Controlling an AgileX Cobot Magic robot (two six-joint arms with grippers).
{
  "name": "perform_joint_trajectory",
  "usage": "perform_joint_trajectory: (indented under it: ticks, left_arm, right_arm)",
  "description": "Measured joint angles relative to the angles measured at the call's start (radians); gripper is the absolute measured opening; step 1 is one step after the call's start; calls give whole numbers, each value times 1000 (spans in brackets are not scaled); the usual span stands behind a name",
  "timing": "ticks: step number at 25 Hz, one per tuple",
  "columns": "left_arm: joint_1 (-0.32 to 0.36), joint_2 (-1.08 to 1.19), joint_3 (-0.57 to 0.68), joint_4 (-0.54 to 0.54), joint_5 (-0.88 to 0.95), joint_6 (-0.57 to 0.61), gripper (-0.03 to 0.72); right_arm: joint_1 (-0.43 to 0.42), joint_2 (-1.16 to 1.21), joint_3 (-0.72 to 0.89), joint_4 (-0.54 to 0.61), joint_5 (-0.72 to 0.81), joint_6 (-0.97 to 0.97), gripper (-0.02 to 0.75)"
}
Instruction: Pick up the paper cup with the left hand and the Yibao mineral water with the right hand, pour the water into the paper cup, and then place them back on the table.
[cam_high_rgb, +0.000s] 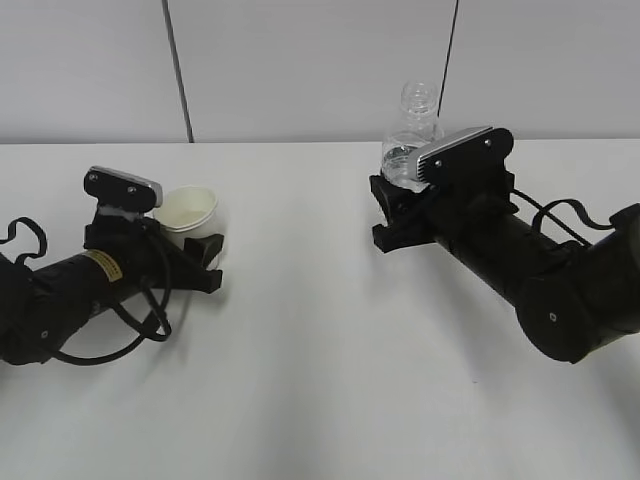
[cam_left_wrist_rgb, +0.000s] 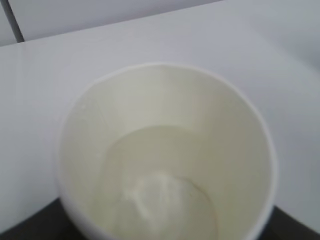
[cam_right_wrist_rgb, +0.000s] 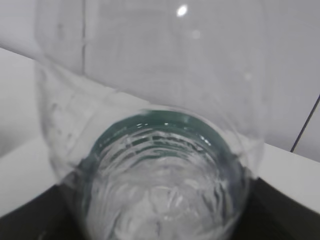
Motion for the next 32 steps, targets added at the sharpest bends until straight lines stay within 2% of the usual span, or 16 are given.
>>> perform_joint_trajectory:
  ticks: [7, 11, 14, 19, 25, 32]
  left_arm:
    - [0, 33, -13, -15, -44, 9, 434]
    - [0, 39, -14, -65, -32, 12, 564]
    - [0, 39, -7, -106, -34, 12, 622]
    - [0, 18, 80, -118, -78, 12, 629]
    - [-1, -144, 232, -136, -120, 12, 620]
    - [-19, -455, 304, -186, 80, 12, 596]
  right_arm:
    - [0, 0, 0, 3, -2, 6, 469]
    - [0, 0, 0, 2, -2, 6, 469]
    - [0, 0, 0, 4, -4, 6, 469]
    - [0, 0, 0, 56, -4, 7, 470]
    - [-5, 5, -11, 146, -2, 7, 470]
    - [-18, 95, -83, 220, 17, 7, 469]
